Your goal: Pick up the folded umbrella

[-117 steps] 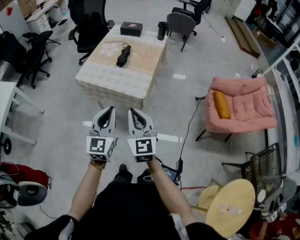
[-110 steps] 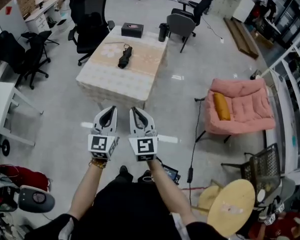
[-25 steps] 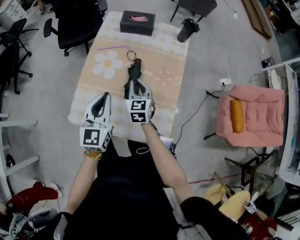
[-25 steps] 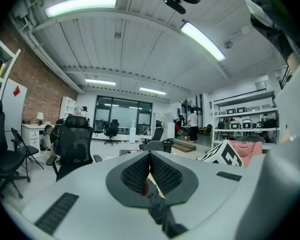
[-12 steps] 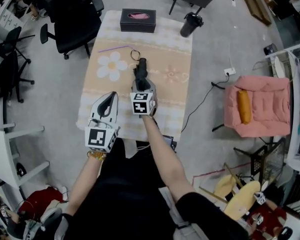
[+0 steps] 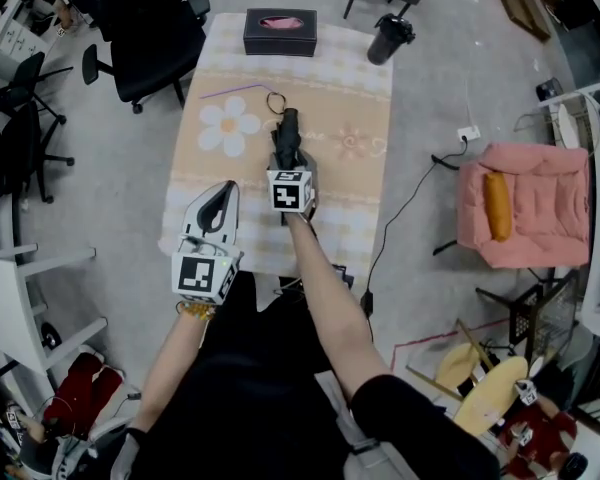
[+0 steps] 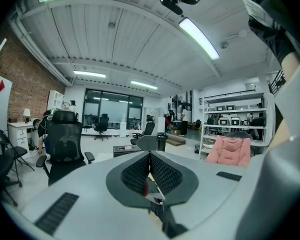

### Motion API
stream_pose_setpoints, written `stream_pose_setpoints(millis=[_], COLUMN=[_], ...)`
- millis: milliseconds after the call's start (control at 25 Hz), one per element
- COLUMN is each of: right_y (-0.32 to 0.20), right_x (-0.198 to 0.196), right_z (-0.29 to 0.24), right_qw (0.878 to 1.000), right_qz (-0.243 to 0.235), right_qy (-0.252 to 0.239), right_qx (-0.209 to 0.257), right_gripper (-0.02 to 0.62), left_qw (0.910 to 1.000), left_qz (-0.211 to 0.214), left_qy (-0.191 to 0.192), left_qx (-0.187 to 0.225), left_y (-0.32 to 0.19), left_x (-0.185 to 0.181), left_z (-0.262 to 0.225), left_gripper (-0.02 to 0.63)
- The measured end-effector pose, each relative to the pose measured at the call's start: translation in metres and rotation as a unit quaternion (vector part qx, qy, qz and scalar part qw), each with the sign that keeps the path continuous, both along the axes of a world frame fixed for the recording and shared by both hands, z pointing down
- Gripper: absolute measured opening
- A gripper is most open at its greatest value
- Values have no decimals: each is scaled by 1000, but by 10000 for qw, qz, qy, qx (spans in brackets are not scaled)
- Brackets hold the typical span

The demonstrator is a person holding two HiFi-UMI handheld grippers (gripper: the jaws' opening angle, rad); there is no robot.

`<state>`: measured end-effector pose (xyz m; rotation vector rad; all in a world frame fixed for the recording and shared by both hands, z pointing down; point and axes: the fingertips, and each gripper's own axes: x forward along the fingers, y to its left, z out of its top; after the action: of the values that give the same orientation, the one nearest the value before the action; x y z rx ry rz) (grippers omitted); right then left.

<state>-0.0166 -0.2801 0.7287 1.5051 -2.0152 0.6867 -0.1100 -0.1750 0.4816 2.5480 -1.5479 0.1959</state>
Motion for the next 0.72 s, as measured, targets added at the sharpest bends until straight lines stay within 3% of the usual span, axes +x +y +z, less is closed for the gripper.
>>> stream_pose_setpoints(millis=[320,720], right_y=[-1,-3], right_x=[-10,-7], right_z=[10,22], right_qw=[9999,9991], right_qz=[-80,212], right_qy=[-12,-178], right_qx=[-140,-312], right_gripper=[233,241], left_qw=[10000,10000], left_qz=[-27,-84], left_qy=[26,2], left_qx=[46,32], left_y=[2,11], left_x=[-1,-6], left_z=[1,-1], left_gripper=[14,14])
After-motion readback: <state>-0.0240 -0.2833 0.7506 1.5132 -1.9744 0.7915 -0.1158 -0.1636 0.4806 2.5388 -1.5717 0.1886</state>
